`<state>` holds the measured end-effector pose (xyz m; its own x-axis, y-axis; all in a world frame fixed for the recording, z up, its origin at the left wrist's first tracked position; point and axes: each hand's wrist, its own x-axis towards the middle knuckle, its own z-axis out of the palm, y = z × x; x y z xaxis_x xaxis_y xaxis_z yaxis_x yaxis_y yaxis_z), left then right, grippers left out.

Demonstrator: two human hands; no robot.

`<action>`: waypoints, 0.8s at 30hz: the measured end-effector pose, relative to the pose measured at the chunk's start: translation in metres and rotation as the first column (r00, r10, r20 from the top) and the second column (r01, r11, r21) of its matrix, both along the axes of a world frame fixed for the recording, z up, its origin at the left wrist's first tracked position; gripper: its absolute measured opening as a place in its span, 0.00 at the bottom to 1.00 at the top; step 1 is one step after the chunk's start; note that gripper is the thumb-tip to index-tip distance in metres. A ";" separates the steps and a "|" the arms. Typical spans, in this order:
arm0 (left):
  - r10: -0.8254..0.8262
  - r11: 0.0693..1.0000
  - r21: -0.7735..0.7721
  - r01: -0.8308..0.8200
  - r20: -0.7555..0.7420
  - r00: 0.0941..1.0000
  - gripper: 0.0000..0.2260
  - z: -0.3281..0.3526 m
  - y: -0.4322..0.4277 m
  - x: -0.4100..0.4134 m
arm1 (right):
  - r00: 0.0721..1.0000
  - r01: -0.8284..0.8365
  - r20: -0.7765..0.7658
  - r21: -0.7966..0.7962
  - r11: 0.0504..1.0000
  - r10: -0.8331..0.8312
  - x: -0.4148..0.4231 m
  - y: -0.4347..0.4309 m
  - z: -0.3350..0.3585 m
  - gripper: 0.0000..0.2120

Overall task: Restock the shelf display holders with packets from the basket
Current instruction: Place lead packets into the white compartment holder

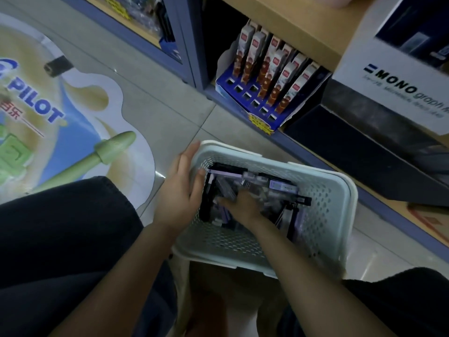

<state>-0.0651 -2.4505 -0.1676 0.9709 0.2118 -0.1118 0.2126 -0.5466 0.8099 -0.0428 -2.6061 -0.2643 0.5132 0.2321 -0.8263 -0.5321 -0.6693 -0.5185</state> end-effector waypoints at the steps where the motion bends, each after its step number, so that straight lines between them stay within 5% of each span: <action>1: -0.004 1.000 -0.004 0.004 0.001 1.000 0.20 0.000 0.000 0.000 | 1.000 -0.015 0.002 -0.003 1.000 0.015 0.000 0.004 0.001 0.30; 5: 0.000 1.000 -0.017 0.000 0.003 1.000 0.20 -0.001 0.001 -0.001 | 0.997 0.059 0.040 0.032 0.998 -0.060 -0.003 0.004 0.012 0.24; 10: 0.000 1.000 0.012 0.000 0.009 1.000 0.20 -0.002 0.001 -0.001 | 0.997 0.000 0.081 0.104 0.995 -0.009 -0.001 -0.013 0.035 0.05; 15: 0.070 0.937 0.334 -0.099 0.098 0.993 0.15 0.007 -0.007 -0.009 | 0.983 -0.090 0.175 0.140 0.986 0.065 0.000 -0.024 0.073 0.06; 17: 0.106 0.972 0.201 -0.118 0.069 0.992 0.08 0.017 -0.023 -0.015 | 0.967 -0.135 0.234 0.145 0.980 0.099 0.000 -0.025 0.091 0.11; 19: 0.203 0.973 -0.095 -0.208 -0.060 0.977 0.03 0.031 -0.045 -0.018 | 0.943 -0.166 0.314 0.146 0.975 0.113 0.000 -0.026 0.109 0.18; 21: 0.273 0.871 -0.342 -0.352 -0.256 0.927 0.04 0.046 -0.063 -0.015 | 0.912 -0.189 0.390 0.130 0.973 0.125 0.001 -0.027 0.125 0.21; 24: 0.144 0.665 -0.590 -0.458 -0.501 0.853 0.15 0.056 -0.074 -0.005 | 0.858 -0.250 0.483 0.095 0.964 0.175 -0.001 -0.028 0.143 0.21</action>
<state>-0.0705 -2.5245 -0.1115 0.7036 0.1988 -0.6822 0.6331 0.2607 0.7289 -0.0439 -2.6343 -0.1218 0.7530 0.4803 -0.4498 -0.0570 -0.6335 -0.7717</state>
